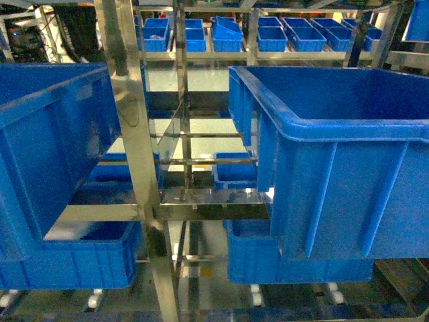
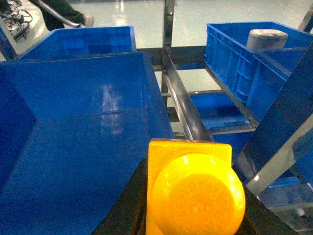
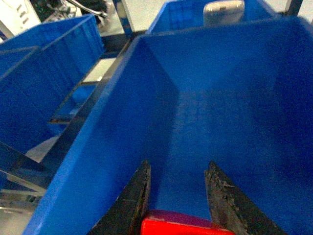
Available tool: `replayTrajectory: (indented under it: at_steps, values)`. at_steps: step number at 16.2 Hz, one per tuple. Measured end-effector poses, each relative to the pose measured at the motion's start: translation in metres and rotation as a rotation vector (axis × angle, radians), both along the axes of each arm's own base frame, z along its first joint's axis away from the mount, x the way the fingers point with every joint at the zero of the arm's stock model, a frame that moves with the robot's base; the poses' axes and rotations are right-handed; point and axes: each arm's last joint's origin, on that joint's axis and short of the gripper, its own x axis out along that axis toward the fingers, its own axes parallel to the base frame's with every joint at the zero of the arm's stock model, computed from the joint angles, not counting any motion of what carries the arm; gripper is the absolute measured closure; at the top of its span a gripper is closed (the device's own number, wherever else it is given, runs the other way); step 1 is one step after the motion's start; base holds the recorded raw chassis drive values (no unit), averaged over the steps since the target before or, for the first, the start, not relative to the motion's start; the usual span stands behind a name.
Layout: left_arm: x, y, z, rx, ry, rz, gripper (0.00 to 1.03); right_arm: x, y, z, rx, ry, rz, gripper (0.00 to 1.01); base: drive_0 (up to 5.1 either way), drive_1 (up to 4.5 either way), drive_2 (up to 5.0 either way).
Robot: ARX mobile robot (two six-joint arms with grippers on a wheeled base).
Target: Sort and place red and yellow blocks in left bins
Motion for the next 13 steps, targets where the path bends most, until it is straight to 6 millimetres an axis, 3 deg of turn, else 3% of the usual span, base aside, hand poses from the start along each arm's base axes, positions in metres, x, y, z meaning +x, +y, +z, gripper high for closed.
replayTrajectory:
  at_steps: [4,8,9,11,13]
  values:
    - [0.0,0.0,0.0,0.0,0.0,0.0,0.76,0.057,0.014,-0.053,-0.013,0.156,0.004,0.73,0.0,0.0,0.0]
    - [0.0,0.0,0.0,0.0,0.0,0.0,0.76,0.116,0.027,-0.075,-0.088,0.071,-0.076,0.73,0.0,0.0,0.0]
    - [0.0,0.0,0.0,0.0,0.0,0.0,0.76,0.119,0.026,-0.084,-0.1,0.073,-0.078,0.62,0.0,0.0,0.0]
    - [0.0,0.0,0.0,0.0,0.0,0.0,0.76,0.107,0.019,-0.094,-0.106,0.08,-0.065,0.4,0.0,0.0,0.0]
    - [0.0,0.0,0.0,0.0,0.0,0.0,0.76,0.076,0.011,-0.078,-0.131,0.052,-0.054,0.16,0.0,0.0,0.0]
